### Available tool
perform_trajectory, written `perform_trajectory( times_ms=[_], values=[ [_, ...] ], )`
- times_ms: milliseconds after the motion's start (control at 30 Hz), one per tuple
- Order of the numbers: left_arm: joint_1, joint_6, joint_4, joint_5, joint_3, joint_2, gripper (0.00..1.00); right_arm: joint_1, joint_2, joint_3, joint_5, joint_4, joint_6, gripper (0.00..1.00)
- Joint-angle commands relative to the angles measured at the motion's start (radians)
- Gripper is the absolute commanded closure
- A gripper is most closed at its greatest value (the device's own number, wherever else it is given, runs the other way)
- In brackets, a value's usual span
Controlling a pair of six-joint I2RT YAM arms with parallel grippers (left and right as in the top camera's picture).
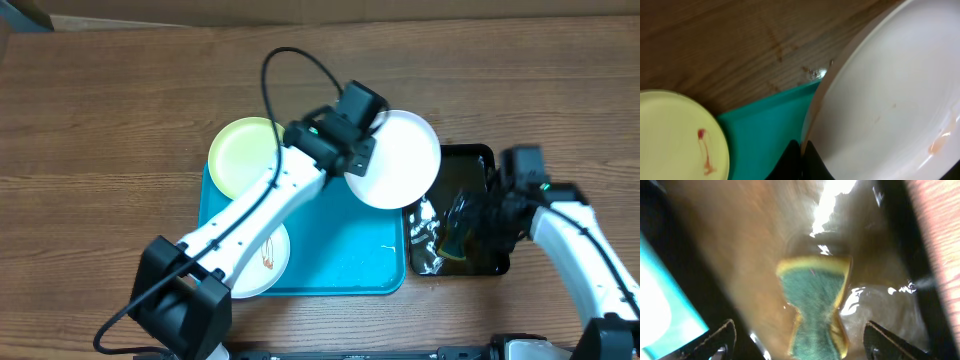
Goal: Clean dirty plates on tray and stack at the side
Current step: 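Return the sponge to the black tray and release it with the right gripper, then lift the pink-white plate with the left gripper and place it left of the tray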
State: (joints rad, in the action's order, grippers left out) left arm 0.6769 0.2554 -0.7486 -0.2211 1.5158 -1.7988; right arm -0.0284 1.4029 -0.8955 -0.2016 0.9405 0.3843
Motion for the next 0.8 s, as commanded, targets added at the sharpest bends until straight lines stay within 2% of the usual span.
perform_trajectory(
  times_ms=[0,33,333,500,767],
  values=[
    [0.058,-0.02,0.048,-0.205,0.026,0.028,0.96,-0.048,-0.006,-0.122,0.068,0.048,-0.025,0.11],
    [0.08,-0.029,0.068,-0.247,0.026,0.028,0.96,-0.064,-0.006,-0.148,0.095,0.061,-0.025,0.0],
    [0.264,-0.197,0.28,-0.602,0.026,0.028,0.96,-0.281,-0.002,-0.185,0.142,0.014,-0.012,0.0],
    [0.341,-0.331,0.386,-0.697,0.026,0.027,0.96,-0.365,-0.002,-0.185,0.141,-0.012,0.016,0.0],
    [0.378,-0.576,0.581,-0.801,0.026,0.021,0.96,-0.376,-0.002,-0.185,0.141,-0.012,0.016,0.0]
  ],
)
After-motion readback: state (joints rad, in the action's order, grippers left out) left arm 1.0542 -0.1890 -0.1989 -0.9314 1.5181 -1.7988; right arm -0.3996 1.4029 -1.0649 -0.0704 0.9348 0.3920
